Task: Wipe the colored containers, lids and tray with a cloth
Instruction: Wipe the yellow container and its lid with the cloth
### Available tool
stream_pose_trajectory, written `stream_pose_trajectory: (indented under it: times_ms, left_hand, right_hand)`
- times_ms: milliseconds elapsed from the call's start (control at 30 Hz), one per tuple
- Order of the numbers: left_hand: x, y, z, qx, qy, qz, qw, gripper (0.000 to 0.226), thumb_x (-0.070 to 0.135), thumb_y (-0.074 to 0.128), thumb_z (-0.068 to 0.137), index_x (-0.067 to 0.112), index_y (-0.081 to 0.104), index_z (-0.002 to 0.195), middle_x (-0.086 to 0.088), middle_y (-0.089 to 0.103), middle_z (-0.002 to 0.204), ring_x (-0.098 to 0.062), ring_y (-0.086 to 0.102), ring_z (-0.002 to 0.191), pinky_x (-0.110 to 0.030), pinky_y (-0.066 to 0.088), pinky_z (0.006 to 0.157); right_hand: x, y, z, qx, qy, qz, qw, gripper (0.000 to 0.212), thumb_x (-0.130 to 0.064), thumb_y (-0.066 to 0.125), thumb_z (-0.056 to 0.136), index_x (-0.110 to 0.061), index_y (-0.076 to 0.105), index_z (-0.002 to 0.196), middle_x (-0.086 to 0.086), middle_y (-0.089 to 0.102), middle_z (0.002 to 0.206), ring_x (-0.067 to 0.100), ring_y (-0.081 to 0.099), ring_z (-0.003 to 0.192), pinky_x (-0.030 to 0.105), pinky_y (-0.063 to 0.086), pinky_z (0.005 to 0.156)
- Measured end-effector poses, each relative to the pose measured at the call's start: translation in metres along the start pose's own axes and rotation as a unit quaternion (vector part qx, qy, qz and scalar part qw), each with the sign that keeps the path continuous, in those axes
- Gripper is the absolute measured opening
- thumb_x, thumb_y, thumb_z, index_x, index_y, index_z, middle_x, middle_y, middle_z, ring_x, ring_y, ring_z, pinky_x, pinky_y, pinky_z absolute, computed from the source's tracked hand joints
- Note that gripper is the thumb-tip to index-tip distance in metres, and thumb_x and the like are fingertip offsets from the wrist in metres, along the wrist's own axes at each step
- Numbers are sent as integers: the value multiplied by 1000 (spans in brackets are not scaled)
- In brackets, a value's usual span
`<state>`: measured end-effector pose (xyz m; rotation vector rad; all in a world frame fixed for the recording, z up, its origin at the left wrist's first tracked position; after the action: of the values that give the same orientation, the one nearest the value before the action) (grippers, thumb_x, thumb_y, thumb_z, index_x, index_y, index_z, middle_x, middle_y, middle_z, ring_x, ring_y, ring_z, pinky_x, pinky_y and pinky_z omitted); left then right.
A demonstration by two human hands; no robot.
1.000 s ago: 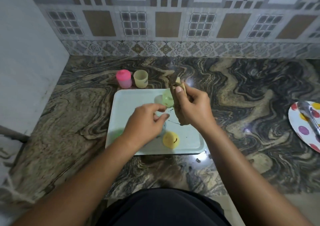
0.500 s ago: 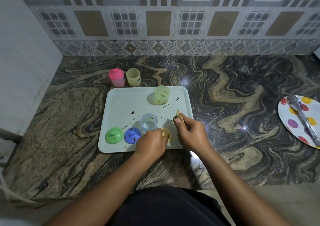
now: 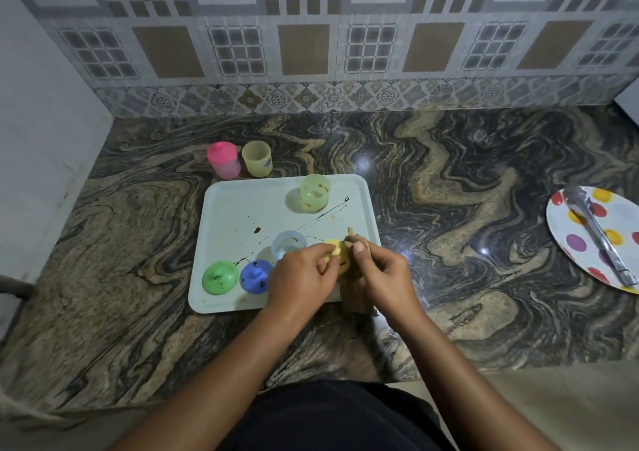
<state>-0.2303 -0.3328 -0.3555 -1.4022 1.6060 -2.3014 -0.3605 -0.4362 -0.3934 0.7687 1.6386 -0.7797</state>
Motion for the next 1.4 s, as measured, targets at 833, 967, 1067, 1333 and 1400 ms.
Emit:
stream_pose_trajectory:
  times_ms: [833,967,1067,1333,1400]
  left_hand:
    - [-12,-35,24,-109,-261,-665,691,39,21,63,84,0,64,117,-12,74,104,-15,73,90,-23,59,74]
    - [-10,-40,26,-96,-239,-675,692,35,22,60,86,0,62,113,-13,75,104,-18,74,93,-24,59,76]
    - [-14,-44,25,-89,-229,-659,711,28,24,60,85,6,61,106,-9,75,102,-15,74,89,-22,58,70]
    - [-13,-61,25,-89,-199,-620,754,33,33,54,88,7,66,106,-8,74,102,-14,71,89,-26,57,62]
    - [-5,-66,27,-88,-176,-624,756,37,33,50,91,7,66,112,-10,73,115,-18,71,103,-31,59,73]
  right_hand:
    - [-96,63,-1,-35,-179,-38,983,38,-31,64,96,-30,63,135,-32,57,133,10,54,136,49,53,105]
    - [-106,66,-7,-14,-244,-110,963,41,-20,62,98,-5,61,136,7,56,145,5,41,144,38,49,110]
    - [-107,70,-7,-10,-259,-121,958,38,-16,61,99,0,63,134,12,57,144,10,43,143,31,44,114]
    - [-114,67,1,-36,-188,-54,980,26,-19,59,102,-10,79,88,-3,65,134,12,66,121,28,53,89]
    - [-110,67,2,-25,-177,-44,983,23,-24,60,101,-11,80,97,-12,62,138,17,71,110,31,54,87]
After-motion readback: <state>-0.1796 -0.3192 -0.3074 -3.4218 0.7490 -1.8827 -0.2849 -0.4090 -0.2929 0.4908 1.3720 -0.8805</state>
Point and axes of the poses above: each hand's wrist, its own z-axis towards the middle knuckle, its own y-axis out of the palm, x = y × z, the point moved 9 cm from there along z, towards the middle knuckle
